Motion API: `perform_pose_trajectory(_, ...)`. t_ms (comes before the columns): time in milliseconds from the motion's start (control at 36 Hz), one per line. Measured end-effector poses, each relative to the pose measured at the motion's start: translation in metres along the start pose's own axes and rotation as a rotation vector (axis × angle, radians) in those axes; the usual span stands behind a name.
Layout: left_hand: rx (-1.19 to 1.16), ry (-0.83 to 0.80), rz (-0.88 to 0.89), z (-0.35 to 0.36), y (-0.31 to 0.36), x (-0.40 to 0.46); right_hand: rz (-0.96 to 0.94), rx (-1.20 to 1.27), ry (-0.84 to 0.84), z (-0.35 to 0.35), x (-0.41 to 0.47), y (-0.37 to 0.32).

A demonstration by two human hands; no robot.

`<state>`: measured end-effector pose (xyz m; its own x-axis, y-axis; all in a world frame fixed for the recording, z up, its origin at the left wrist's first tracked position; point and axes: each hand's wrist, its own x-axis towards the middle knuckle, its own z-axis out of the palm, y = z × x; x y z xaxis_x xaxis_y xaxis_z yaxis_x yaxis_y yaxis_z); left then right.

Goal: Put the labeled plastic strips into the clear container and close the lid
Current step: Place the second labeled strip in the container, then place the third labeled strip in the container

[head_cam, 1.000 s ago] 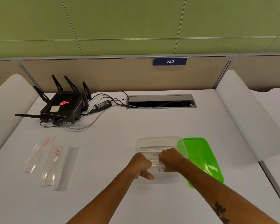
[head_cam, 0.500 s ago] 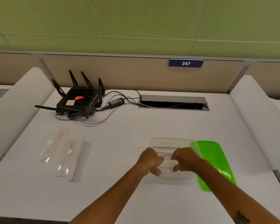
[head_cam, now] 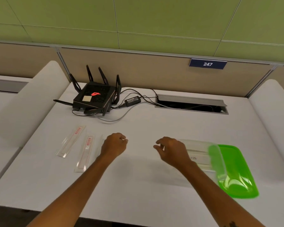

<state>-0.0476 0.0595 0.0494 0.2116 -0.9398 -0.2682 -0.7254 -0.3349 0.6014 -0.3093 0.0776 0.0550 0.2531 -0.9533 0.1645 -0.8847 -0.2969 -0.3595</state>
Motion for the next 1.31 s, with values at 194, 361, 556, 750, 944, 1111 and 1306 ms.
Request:
perform_pose_trajectory(194, 0.115, -0.015, 0.038, -0.031, -0.062, 0.049, -0.041, 0.070, -0.212, 0.060, -0.007, -0.071)
perform_pose_trajectory(361, 0.206, -0.121, 0.071, -0.048, -0.084, 0.083, -0.030, 0.068, -0.357, 0.101, -0.023, -0.111)
perform_pose_trajectory(556, 0.219, -0.310, 0.076, -0.053, -0.095, 0.110, 0.090, 0.106, -0.425, 0.131, -0.033, -0.142)
perform_pose_trajectory(750, 0.277, -0.392, 0.120, -0.054, -0.099, 0.127, 0.163, 0.107, -0.433, 0.149, -0.034, -0.162)
perform_pose_trajectory(944, 0.355, -0.433, 0.203, -0.058, -0.093, 0.137, 0.239, 0.133, -0.399, 0.156, -0.030, -0.170)
perform_pose_trajectory(1111, 0.356, -0.473, 0.255, -0.065, -0.084, 0.138, 0.354, 0.221, -0.359, 0.155, -0.020, -0.176)
perform_pose_trajectory(1306, 0.292, -0.499, 0.224, -0.074, -0.059, 0.132, 0.540, 0.438, -0.360, 0.152, -0.002, -0.183)
